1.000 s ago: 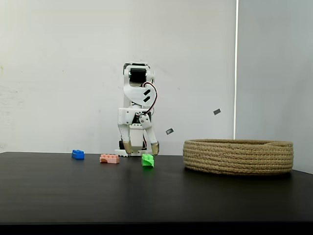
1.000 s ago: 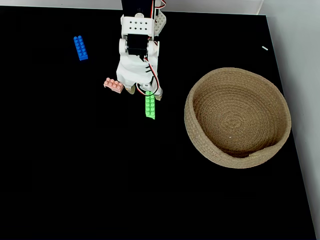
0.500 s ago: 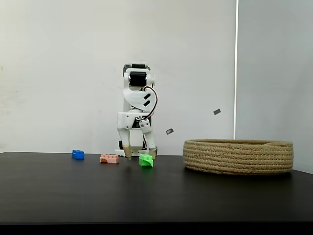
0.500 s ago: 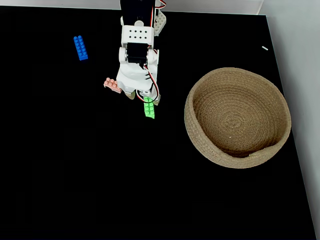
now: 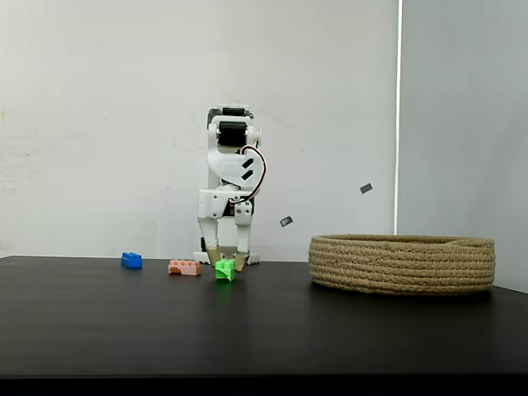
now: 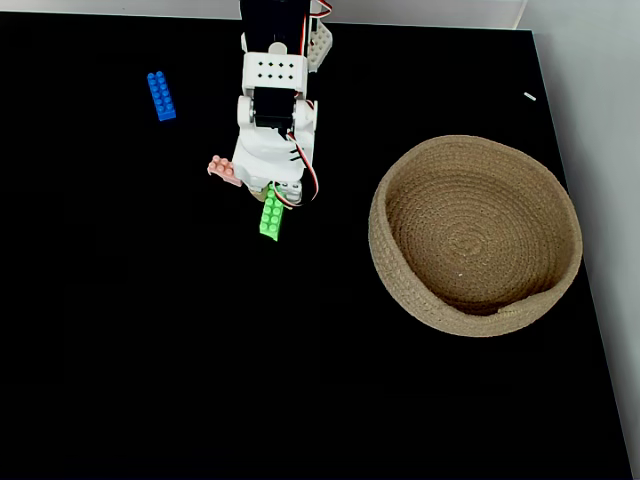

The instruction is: Place the lego blocks in the tray

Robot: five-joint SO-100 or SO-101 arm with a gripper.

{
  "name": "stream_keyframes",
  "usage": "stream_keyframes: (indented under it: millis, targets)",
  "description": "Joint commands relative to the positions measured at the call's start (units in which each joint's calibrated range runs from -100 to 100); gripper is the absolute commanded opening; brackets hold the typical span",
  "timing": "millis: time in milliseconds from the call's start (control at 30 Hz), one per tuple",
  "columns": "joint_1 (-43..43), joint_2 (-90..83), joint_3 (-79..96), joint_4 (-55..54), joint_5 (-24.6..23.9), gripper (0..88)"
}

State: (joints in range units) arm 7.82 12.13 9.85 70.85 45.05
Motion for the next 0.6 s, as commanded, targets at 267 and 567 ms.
stream_keyframes:
  millis: [267, 567]
  targets:
    - [-5.8, -21.2, -1.6, 9.2, -6.1, 0.0]
    - [-21.3, -35.7, 0.1, 9.6, -22.4, 0.0]
